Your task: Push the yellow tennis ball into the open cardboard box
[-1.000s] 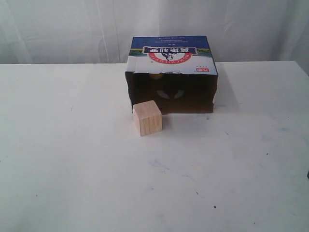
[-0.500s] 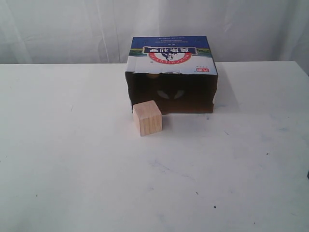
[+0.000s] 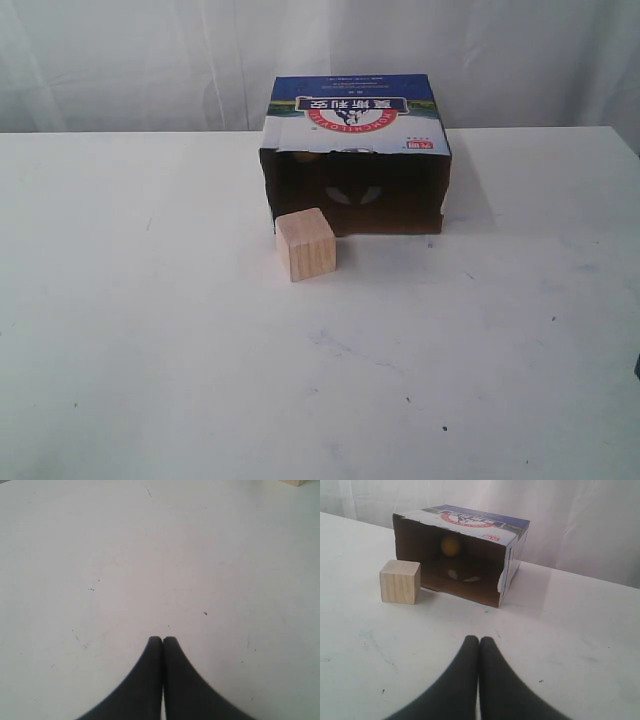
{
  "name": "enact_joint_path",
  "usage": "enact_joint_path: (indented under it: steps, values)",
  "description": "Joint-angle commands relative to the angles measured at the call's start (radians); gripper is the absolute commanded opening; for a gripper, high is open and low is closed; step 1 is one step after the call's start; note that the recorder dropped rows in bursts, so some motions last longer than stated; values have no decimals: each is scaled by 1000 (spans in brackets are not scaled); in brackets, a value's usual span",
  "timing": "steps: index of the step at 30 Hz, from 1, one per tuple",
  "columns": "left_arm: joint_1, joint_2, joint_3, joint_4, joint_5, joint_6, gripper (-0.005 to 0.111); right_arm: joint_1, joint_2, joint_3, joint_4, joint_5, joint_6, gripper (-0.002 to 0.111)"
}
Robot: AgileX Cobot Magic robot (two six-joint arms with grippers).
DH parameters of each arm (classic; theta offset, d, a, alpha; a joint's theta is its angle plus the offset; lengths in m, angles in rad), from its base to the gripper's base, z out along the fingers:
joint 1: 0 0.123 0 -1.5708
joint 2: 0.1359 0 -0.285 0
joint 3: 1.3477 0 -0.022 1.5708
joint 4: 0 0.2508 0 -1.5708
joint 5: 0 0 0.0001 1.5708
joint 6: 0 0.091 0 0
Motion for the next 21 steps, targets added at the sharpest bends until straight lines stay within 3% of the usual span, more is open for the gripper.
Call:
enact_joint_path:
  steps: [1, 21]
  values:
    - [-5, -5, 4, 3, 12, 2, 0, -7, -6, 5, 11, 5, -11, 0]
    - [-5, -5, 4, 3, 12, 2, 0, -7, -6, 5, 24, 1, -11, 0]
